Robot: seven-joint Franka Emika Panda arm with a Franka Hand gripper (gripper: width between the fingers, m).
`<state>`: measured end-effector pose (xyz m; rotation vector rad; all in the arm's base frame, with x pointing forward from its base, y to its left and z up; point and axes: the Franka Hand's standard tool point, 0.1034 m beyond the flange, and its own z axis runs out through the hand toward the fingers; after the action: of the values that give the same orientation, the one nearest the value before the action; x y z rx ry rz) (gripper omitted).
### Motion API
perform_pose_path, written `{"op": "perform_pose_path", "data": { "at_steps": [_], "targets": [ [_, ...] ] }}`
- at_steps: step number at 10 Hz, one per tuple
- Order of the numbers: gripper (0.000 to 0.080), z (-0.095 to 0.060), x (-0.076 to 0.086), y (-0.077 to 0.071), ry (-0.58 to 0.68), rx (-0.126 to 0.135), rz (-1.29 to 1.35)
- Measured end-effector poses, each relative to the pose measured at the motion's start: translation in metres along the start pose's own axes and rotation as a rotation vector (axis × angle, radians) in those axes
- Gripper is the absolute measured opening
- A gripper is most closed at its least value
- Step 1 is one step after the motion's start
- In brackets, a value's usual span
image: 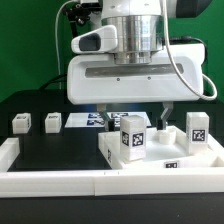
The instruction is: Assemble square table
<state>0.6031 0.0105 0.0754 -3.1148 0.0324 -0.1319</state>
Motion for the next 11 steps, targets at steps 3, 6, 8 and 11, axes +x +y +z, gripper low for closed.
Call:
{"op": "perform_pose_path", "data": {
  "at_steps": [3,6,8,11],
  "targets": [
    [0.0648,-0.0003,0.0027,0.0033,0.024,-0.019,-0.188],
    [0.0529,-0.0004,0.0031,0.0049,0.025,-0.021,-0.241],
    [0.037,-0.0004,0.0031,0.0048,0.025,-0.021,-0.232],
    [0.0289,-0.0003,0.003,0.0047,0.026,-0.018,-0.122]
  ]
}}
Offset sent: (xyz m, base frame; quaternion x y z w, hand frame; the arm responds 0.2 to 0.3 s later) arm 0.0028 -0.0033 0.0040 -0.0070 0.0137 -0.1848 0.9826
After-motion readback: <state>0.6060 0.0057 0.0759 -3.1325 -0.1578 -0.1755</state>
